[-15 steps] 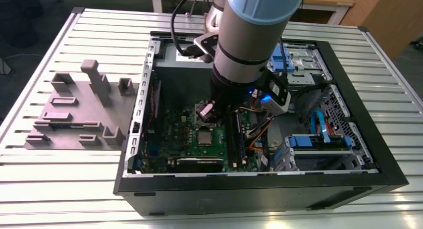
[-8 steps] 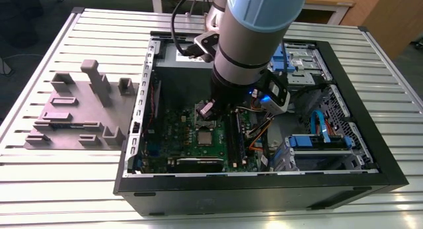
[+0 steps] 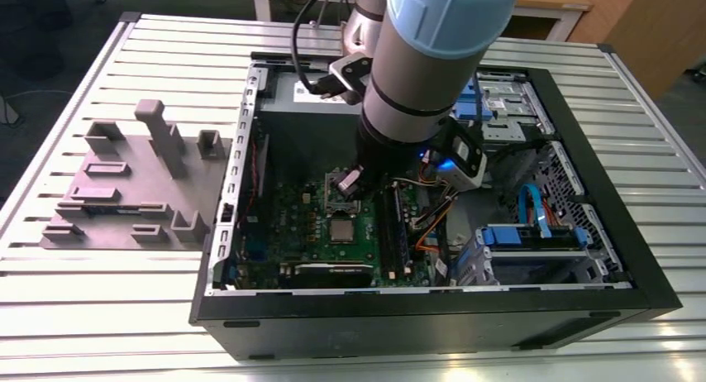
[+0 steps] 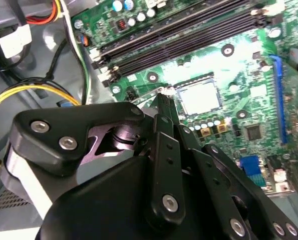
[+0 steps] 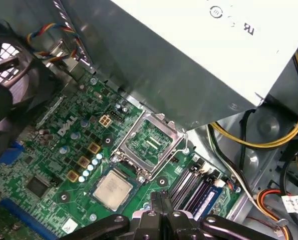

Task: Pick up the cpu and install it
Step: 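Close the cpu cover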

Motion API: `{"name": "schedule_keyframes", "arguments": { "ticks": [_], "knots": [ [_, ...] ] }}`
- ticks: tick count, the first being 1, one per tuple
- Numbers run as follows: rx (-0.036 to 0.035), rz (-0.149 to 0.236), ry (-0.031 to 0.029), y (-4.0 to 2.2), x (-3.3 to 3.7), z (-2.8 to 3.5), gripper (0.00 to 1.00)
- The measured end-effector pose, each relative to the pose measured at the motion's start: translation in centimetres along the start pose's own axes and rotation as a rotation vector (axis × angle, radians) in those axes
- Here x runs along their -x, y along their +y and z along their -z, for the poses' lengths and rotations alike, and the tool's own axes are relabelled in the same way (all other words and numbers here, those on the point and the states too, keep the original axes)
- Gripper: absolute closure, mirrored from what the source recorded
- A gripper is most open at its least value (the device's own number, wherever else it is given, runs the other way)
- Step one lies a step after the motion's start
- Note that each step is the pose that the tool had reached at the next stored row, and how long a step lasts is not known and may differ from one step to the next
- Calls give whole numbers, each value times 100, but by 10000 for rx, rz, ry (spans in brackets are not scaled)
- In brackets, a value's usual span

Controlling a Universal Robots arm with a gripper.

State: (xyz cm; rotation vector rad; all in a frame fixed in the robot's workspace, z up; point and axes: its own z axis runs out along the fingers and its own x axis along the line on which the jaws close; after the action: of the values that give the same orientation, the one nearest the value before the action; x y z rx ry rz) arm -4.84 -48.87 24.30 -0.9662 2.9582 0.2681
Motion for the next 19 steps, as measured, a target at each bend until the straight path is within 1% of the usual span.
{"name": "schedule_keyframes", "arguments": {
  "ticks": [3, 4, 5, 6, 9, 11, 16, 19],
  "knots": [
    [356, 16, -256, 2, 19, -9, 90],
    [441, 19, -317, 1, 23, -13, 90],
    [486, 20, -349, 0, 26, -21, 90],
    [498, 21, -359, 1, 29, -30, 90],
    [503, 25, -358, 6, 36, -49, 90],
    [512, 127, -339, 12, 41, -61, 90],
    [575, 826, -208, 9, 39, -86, 90],
    [604, 1160, -146, 5, 42, -98, 90]
  ]
}}
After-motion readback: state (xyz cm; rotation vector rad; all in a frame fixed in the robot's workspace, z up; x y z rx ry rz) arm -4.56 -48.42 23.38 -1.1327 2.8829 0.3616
